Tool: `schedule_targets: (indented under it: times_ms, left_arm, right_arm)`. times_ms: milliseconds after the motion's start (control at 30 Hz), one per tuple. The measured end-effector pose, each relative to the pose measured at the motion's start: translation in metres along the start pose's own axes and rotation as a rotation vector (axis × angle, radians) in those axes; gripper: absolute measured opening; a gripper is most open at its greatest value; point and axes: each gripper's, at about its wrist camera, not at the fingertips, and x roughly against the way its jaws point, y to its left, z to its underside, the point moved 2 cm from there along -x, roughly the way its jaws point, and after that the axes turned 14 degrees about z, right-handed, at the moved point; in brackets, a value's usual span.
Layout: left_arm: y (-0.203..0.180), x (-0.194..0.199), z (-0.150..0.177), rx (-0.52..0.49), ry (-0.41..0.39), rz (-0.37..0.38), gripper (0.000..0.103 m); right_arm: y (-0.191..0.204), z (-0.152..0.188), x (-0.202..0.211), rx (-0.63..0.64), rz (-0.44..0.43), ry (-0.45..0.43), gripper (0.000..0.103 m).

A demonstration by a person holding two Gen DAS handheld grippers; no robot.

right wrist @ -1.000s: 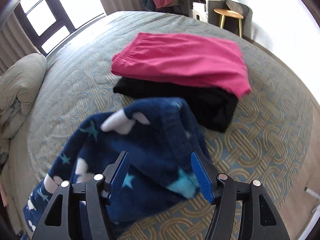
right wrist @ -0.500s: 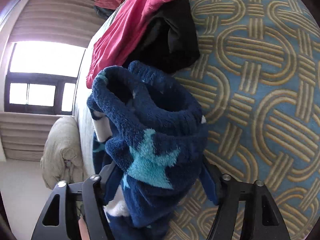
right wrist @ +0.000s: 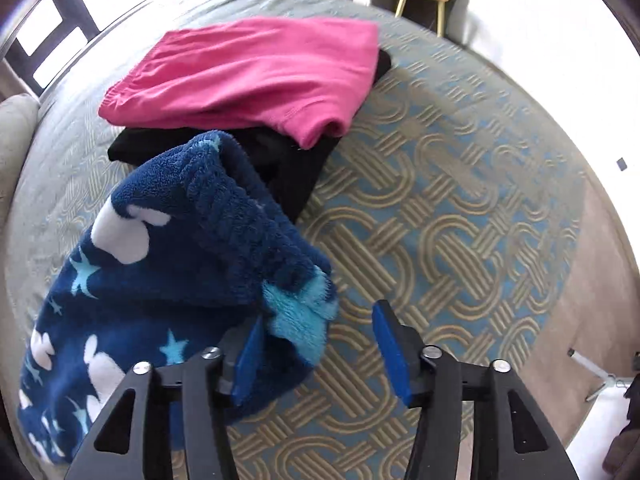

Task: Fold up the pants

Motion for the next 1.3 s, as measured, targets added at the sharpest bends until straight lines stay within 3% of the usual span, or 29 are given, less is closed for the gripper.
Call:
schedule_targets:
  times_ms: [133,233,300,367,567,667,767,833,900,1000,1167,1233,1267,1300]
  left_arm:
    - [0.014,0.015,-0.007,0.036,-0.047,-0.003,0.069]
    - [0.026,0.019,-0.015,0.057,-0.072,0.001,0.069]
    - [0.031,0.018,-0.018,0.057,-0.08,0.0,0.069]
    - [0.037,0.014,-0.019,0.063,-0.083,0.007,0.069]
    - [0.061,0.015,-0.023,0.039,-0.119,-0.014,0.069]
    - [0.082,0.02,-0.024,0.043,-0.14,-0.024,0.069]
    - [0.104,0.031,-0.022,0.051,-0.17,-0.018,0.069]
    - [0.119,0.042,-0.017,0.048,-0.191,0.001,0.069]
    - [0.13,0.05,-0.012,0.041,-0.197,0.023,0.069]
    - [0.142,0.057,-0.007,0.035,-0.212,0.029,0.069]
    - [0.169,0.06,-0.006,0.079,-0.237,0.054,0.069]
    - [0.178,0.059,-0.007,0.093,-0.237,0.06,0.069]
    - [0.179,0.059,-0.007,0.093,-0.237,0.064,0.069]
    - [0.18,0.059,-0.008,0.09,-0.237,0.069,0.069]
  right_arm:
    - [0.005,0.019,0.046,-0.02,-0.035,-0.114,0.056]
    - [0.041,0.039,0.096,0.088,-0.254,-0.149,0.056]
    - [0.087,0.056,0.129,0.231,-0.382,-0.165,0.057]
    - [0.137,0.082,0.159,0.378,-0.436,-0.201,0.059]
    - [0.308,0.219,0.23,0.828,-0.552,-0.292,0.059]
    - [0.37,0.3,0.242,1.076,-0.556,-0.415,0.059]
    - [0.411,0.394,0.251,1.319,-0.474,-0.667,0.059]
    - [0.431,0.437,0.248,1.424,-0.417,-0.828,0.059]
    - [0.449,0.469,0.242,1.508,-0.377,-0.963,0.059]
    - [0.482,0.498,0.233,1.557,-0.351,-1.056,0.059]
    - [0.526,0.512,0.212,1.547,-0.211,-1.239,0.058]
    - [0.536,0.512,0.204,1.602,-0.211,-1.194,0.019]
    - [0.542,0.511,0.203,1.622,-0.231,-1.111,0.007]
    - [0.544,0.502,0.21,1.597,-0.283,-1.023,0.006]
